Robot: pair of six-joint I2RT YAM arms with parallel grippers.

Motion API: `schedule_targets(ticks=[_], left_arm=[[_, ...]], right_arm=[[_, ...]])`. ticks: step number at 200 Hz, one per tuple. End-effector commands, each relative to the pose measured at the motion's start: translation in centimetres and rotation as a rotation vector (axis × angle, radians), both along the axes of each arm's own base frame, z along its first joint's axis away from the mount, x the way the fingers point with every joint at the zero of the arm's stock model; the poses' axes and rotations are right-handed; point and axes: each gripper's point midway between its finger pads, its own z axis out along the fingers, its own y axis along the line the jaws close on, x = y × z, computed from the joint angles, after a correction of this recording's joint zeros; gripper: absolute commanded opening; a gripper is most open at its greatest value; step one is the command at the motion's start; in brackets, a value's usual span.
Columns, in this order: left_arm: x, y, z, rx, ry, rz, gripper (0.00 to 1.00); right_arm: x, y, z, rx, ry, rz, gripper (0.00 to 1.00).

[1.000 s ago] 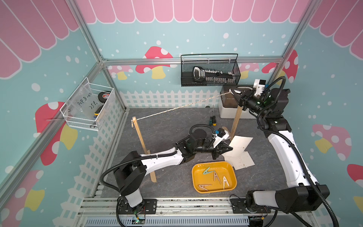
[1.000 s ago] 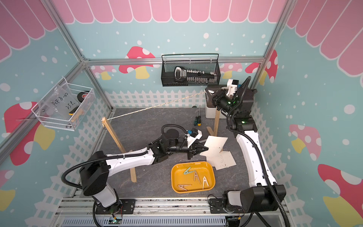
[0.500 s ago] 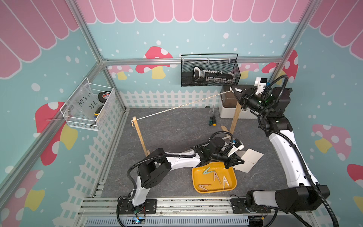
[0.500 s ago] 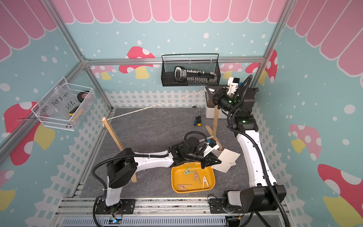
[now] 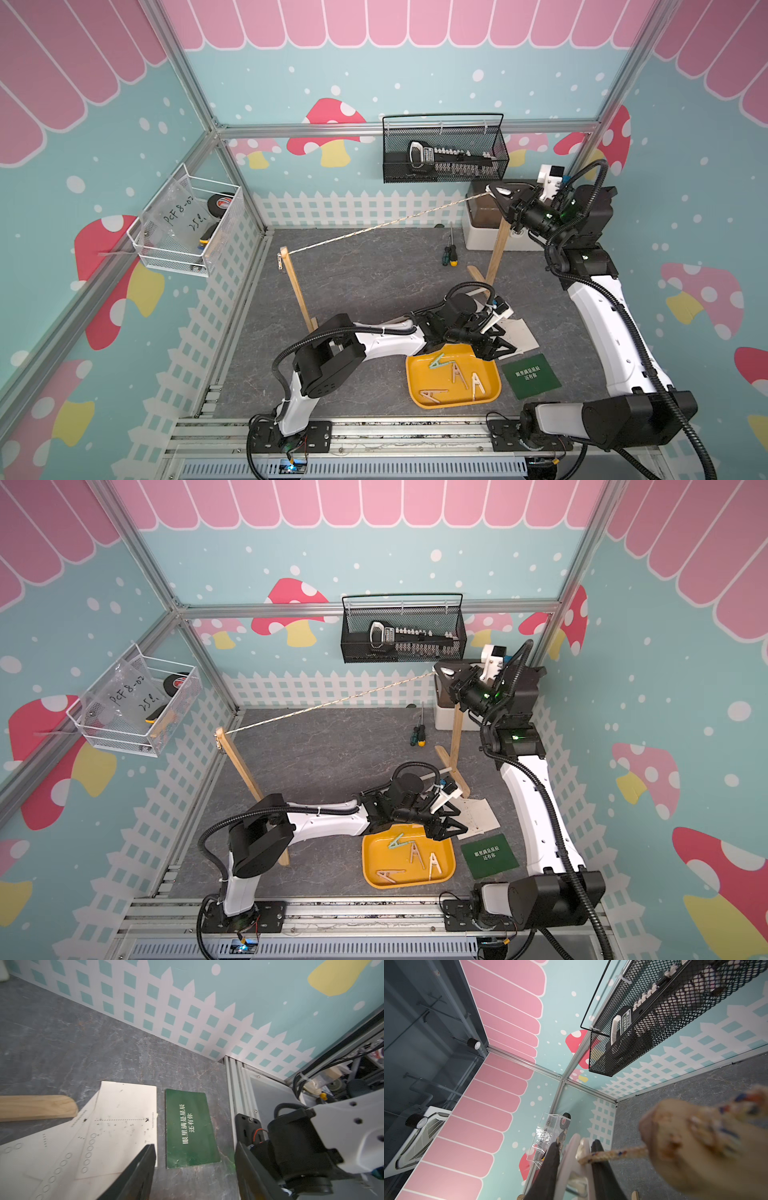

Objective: Remove the postcards from the strings
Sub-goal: Place the postcard at the center of the board.

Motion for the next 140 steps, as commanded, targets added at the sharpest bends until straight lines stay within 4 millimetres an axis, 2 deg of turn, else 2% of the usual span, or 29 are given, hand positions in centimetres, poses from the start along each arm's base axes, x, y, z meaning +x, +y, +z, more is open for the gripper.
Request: schedule_targets(ticks=[1, 29, 55, 67, 79, 116, 140], left_arm=[[1.0, 1.1, 4.2, -0.074, -0.137, 0.067, 0.69], [1.8, 3.3, 7.2, -0.123, -0.249, 0.140, 0.73], [3.3, 6.0, 9.9, -0.161, -0.335, 0.222, 0.78], [4.5, 7.4, 11.2, -0.178, -0.355, 0.270, 0.81], [6.0, 8.9, 12.7, -0.217, -0.359, 0.324, 0.89], [10.4, 12.7, 18.1, -0.379, -0.375, 0.457, 0.99], [13.7, 15.1, 21.2, -0.467, -0.383, 0.572, 0.99]], right_arm=[[-1.3, 0.0, 1.8, 0.012, -0.066, 0.008, 0.00], [-1.5, -0.1, 1.5, 0.007, -0.061, 0.006, 0.00], [-1.5, 0.0, 1.0, 0.003, -0.051, 0.008, 0.00], [-1.4, -0.1, 0.8, 0.003, -0.046, 0.007, 0.00], [-1.4, -0.1, 0.5, 0.002, -0.041, 0.003, 0.00], [-1.1, -0.1, -0.7, -0.002, -0.015, 0.004, 0.00], [-1.0, 0.0, -0.7, -0.006, -0.017, 0.008, 0.00]])
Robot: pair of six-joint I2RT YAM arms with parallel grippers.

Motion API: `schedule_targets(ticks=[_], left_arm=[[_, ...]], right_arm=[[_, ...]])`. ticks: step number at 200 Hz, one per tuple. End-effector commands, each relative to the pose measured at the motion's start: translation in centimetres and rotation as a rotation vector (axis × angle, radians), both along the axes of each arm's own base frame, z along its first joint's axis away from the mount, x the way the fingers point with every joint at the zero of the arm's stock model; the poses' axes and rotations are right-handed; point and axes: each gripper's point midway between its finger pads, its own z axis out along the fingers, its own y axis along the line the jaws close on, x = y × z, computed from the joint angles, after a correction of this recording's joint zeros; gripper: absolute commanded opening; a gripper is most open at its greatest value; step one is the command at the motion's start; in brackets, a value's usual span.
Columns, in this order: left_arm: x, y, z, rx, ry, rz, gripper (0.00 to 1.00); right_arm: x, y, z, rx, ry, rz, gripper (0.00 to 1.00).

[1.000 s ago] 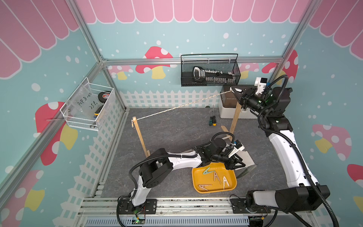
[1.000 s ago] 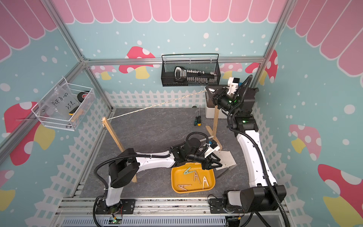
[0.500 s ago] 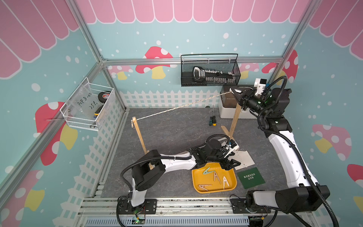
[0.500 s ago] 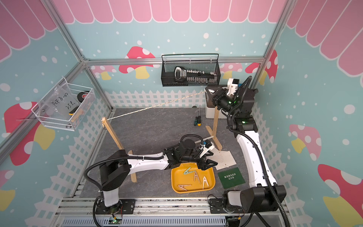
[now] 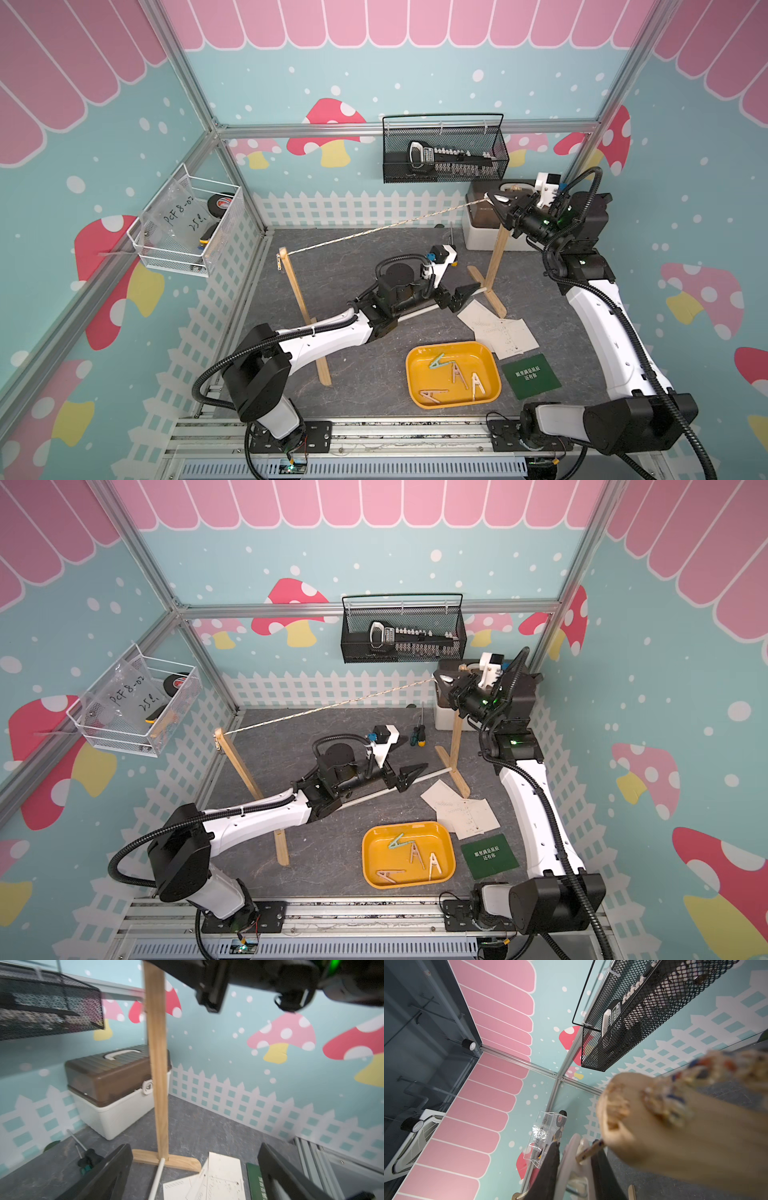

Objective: Remove the postcards from the strings
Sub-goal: Place the postcard at the center of the board.

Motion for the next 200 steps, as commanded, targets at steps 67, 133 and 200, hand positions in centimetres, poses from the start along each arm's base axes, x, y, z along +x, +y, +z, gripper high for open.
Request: schedule_targets(ticks=[67, 133, 200], left_arm=[[6.5, 6.6, 11.5, -0.383, -0.108, 0.184, 1.00], [6.5, 6.7, 12.7, -0.529, -0.117, 0.138, 0.99], [5.3, 3.4, 4.3, -0.422, 0.029, 0.085, 0.96]], right_arm=[[-0.8, 0.1, 0.8, -0.003, -0.038, 0.015, 0.00], [-0.8, 0.1, 0.6, -0.004, -0.033, 0.016, 0.00], [-0.2, 0.1, 1.3, 0.001, -0.041, 0.017, 0.00]])
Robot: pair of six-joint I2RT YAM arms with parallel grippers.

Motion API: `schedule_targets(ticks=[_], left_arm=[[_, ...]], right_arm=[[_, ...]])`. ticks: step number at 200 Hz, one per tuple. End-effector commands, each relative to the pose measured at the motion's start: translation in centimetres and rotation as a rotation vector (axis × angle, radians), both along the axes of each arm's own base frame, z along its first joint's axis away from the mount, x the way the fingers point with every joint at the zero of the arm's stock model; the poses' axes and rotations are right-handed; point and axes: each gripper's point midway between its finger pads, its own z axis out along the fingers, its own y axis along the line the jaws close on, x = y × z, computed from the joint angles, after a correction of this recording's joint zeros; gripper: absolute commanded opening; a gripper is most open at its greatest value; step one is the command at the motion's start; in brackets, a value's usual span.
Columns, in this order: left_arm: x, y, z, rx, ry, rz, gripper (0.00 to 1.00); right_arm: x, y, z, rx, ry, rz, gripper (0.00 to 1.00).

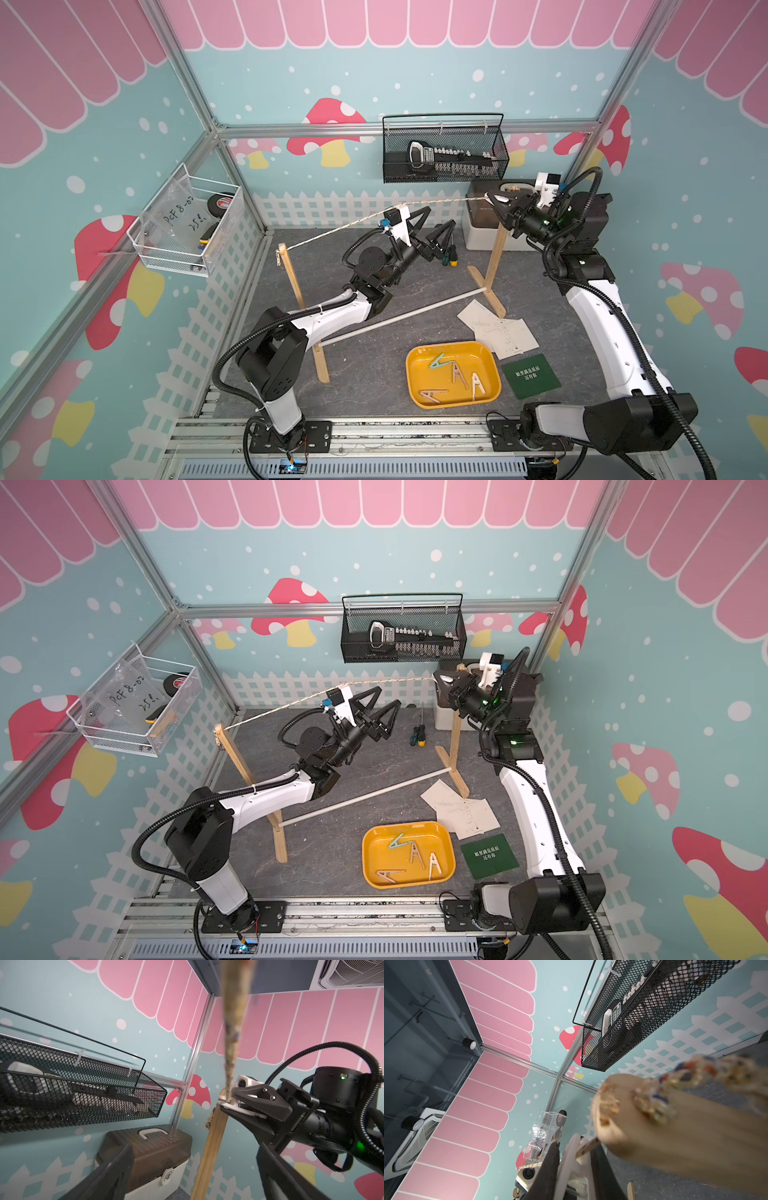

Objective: Remove the postcards from the strings
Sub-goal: Place the postcard at the center of the board.

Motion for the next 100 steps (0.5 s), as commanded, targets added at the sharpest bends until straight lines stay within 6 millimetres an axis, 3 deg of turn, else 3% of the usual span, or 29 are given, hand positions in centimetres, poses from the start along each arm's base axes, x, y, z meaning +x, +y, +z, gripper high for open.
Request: schedule_targets(ticks=[1, 25, 57, 72, 85, 100], left_arm=[[-1.0, -1.7, -3.3, 0.041, 0.050, -0.044, 0.96], [-2.4, -3.3, -6.5, 0.151, 0.074, -0.054, 0.96], [-6.4, -5.6, -8.6, 0.280, -0.017, -0.099, 0.96], [-7.9, -5.7, -7.7, 0.280, -0.088, -0.091, 0.98], [-8.0, -5.3, -6.6, 0.253, -0.099, -0.078, 0.99], [-8.1, -4.5, -3.8, 0.202, -0.147, -0.045, 1.00]], right_arm=[[-0.2, 0.1, 1.2, 0.003, -0.033, 0.012, 0.00], [-0.1, 0.1, 1.3, 0.005, -0.034, 0.014, 0.00], [0.1, 0.1, 1.4, 0.005, -0.035, 0.014, 0.00], [0.1, 0.1, 1.4, 0.006, -0.035, 0.013, 0.00], [0.1, 0.1, 1.4, 0.006, -0.034, 0.014, 0.00], [0.0, 0.1, 1.4, 0.006, -0.035, 0.014, 0.00]])
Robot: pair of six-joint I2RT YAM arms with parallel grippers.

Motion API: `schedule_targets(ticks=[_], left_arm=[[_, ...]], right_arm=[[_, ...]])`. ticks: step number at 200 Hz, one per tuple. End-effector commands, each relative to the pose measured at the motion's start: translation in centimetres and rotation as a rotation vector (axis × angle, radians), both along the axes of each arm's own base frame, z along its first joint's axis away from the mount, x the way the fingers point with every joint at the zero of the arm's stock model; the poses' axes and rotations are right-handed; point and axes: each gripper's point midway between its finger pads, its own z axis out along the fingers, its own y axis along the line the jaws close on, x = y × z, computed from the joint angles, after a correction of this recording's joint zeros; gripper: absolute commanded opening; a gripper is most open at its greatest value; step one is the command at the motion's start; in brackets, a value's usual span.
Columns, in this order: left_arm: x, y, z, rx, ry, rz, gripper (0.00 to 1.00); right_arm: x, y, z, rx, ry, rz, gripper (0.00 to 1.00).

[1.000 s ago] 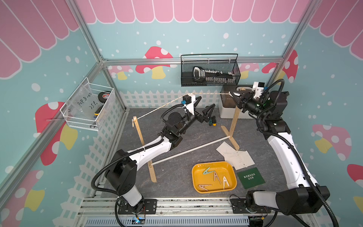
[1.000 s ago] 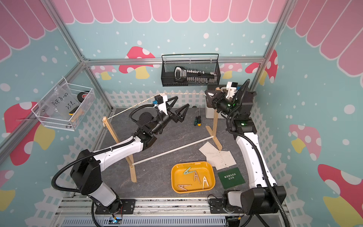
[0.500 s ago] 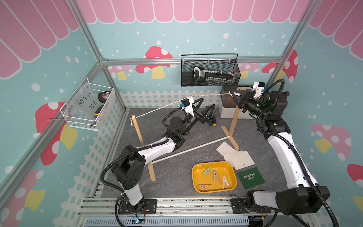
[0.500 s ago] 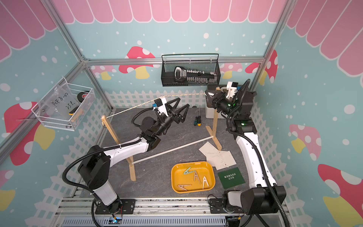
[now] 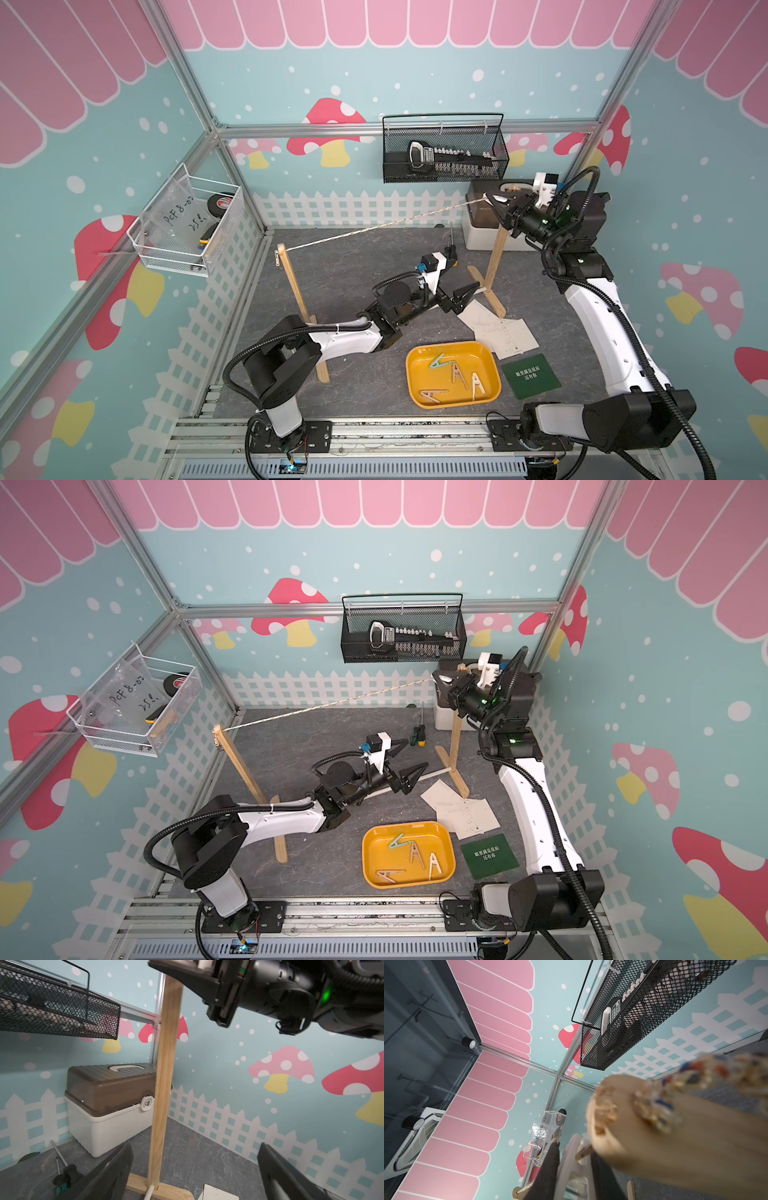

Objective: Remove the postcards from the strings
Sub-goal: Place the postcard at the center of the board.

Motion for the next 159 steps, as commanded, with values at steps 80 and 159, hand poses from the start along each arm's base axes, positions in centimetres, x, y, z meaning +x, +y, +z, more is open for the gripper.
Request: schedule_targets(ticks=[80, 159], left_arm=[[5.2, 5.7, 13.0, -0.302, -0.246, 0.303, 1.00], [7.8, 6.1, 16.8, -0.461, -0.267, 0.320, 0.98]], right_arm=[[-0.7, 0.1, 1.4, 0.010, -0.036, 0.010, 0.00], [-0.9, 0.3, 1.5, 0.009, -0.042, 0.023, 0.00]])
